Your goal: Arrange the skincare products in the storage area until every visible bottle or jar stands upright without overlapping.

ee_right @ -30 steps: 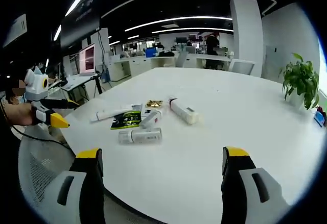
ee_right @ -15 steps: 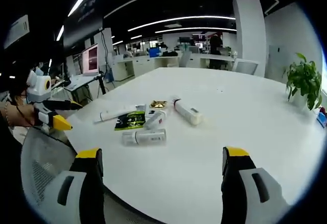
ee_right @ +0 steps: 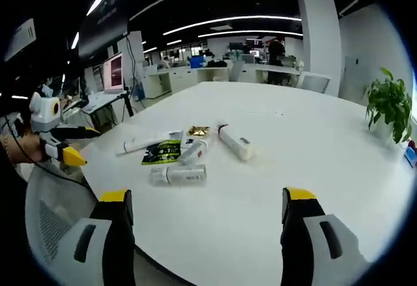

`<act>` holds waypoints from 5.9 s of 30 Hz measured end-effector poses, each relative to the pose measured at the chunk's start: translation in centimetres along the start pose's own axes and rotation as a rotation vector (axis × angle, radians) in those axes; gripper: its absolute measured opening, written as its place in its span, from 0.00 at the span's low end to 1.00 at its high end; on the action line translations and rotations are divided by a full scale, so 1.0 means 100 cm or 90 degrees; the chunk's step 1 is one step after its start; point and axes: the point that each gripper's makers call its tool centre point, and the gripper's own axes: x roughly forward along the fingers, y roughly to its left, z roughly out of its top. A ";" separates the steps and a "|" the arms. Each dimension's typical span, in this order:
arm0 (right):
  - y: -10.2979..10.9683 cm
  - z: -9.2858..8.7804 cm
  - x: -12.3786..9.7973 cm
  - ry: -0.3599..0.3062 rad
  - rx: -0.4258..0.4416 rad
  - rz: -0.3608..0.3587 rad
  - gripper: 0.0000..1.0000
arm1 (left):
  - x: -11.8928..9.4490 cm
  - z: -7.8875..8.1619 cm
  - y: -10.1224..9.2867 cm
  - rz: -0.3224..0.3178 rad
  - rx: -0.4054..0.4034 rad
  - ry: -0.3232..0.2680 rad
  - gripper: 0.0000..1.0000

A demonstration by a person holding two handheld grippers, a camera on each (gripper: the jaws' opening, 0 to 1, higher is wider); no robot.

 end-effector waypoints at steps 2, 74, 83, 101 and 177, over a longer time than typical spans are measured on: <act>-0.005 0.008 0.004 -0.002 -0.005 -0.001 0.94 | 0.000 0.000 0.000 0.000 -0.003 0.000 0.93; -0.061 0.045 0.217 0.223 -0.207 0.112 0.73 | 0.000 -0.010 0.009 0.011 -0.033 0.023 0.94; -0.053 0.040 0.237 0.237 -0.221 0.143 0.56 | 0.001 -0.012 0.011 0.014 -0.049 0.027 0.94; -0.050 0.019 0.277 0.306 -0.240 0.154 0.41 | -0.001 -0.009 0.016 0.024 -0.082 0.017 0.94; -0.041 0.060 0.202 0.155 -0.080 0.136 0.28 | 0.001 0.039 -0.001 -0.008 -0.040 -0.032 0.91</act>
